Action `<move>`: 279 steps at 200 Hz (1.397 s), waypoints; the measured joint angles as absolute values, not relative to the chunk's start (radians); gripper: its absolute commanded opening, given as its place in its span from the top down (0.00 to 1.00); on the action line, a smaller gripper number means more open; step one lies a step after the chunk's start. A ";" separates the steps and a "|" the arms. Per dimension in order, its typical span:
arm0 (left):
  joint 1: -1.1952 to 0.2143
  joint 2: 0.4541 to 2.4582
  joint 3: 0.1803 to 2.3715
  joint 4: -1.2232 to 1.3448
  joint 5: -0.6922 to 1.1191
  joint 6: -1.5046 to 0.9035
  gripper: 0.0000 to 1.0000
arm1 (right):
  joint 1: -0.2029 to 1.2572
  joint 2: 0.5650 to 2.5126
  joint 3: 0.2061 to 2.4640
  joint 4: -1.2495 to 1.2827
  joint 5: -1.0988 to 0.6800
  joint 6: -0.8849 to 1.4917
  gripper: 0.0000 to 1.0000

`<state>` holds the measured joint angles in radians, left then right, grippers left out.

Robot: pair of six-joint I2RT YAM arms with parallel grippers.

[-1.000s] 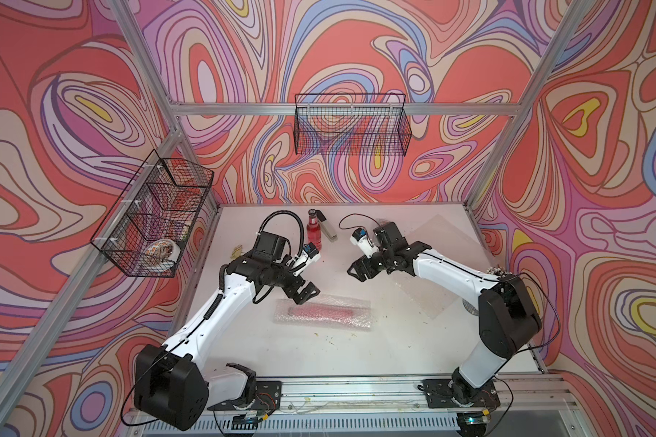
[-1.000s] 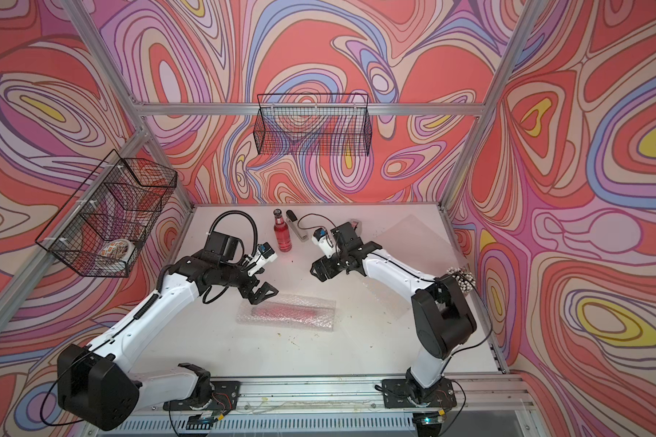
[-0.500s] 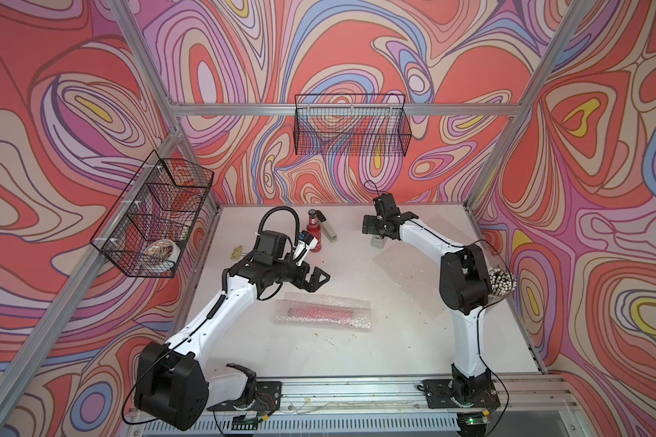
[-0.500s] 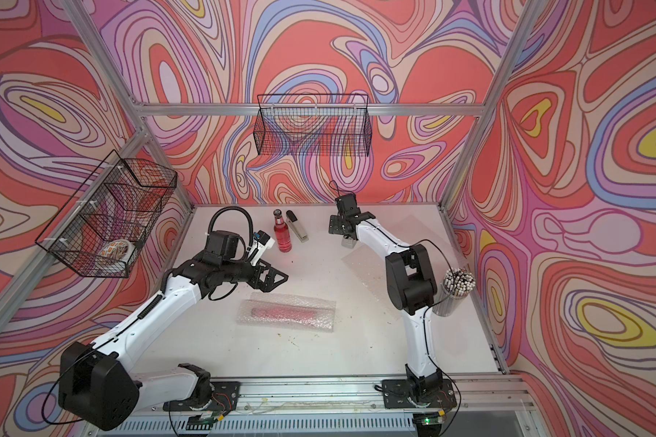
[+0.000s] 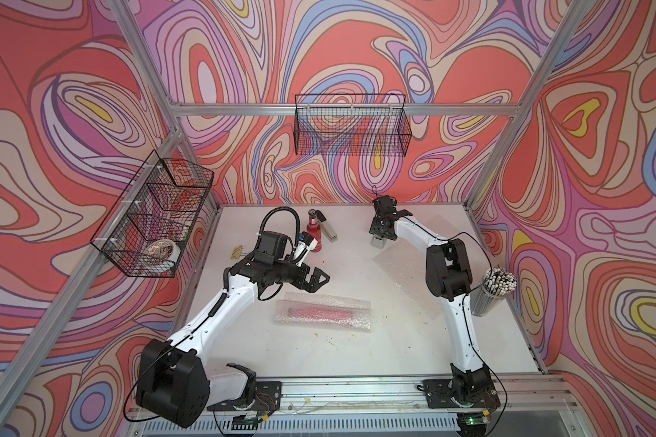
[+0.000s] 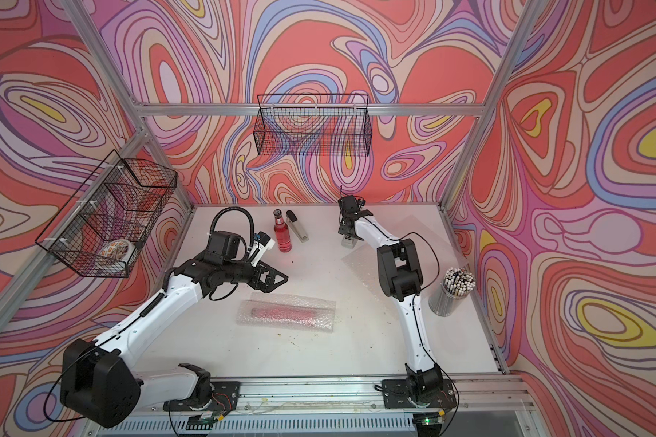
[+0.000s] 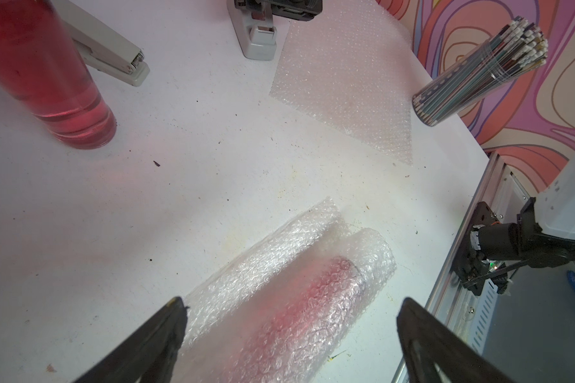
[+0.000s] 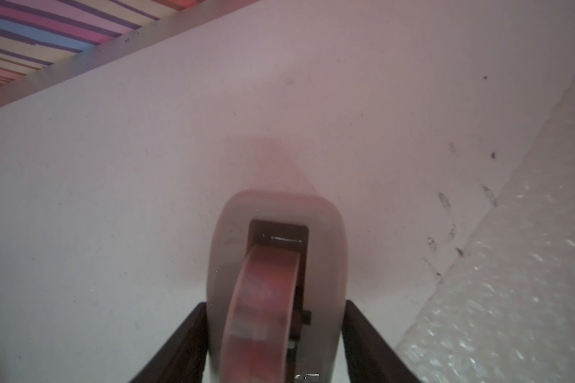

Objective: Wrap wine bottles in bubble wrap
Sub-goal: Move the Tape Cutter to the center of the board.

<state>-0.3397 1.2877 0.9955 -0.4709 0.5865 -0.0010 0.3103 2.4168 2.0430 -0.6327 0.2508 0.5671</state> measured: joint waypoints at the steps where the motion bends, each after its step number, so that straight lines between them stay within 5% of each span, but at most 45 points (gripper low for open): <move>1: -0.340 1.288 0.995 -0.471 0.587 -0.001 0.00 | 0.311 2.417 2.046 -0.636 0.252 0.570 0.44; 40: -0.340 1.296 0.995 -0.476 0.583 -0.001 0.00 | 0.310 2.421 2.061 -0.655 0.250 0.571 0.59; 136: -0.340 1.296 0.995 -0.502 0.561 -0.001 0.00 | 0.461 2.350 1.938 -0.624 0.273 0.612 0.60; 257: -0.340 1.268 0.960 -0.545 0.545 -0.005 0.01 | 0.673 2.241 1.760 -0.565 0.250 0.672 0.45; 279: -0.340 1.268 0.960 -0.545 0.546 -0.017 0.02 | 0.673 2.241 1.763 -0.565 0.239 0.639 0.30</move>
<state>-0.3397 1.2682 0.9600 -0.5449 0.5465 -0.0170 0.6731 2.2406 1.7634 -0.5648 0.2394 0.6392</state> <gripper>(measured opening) 0.986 0.624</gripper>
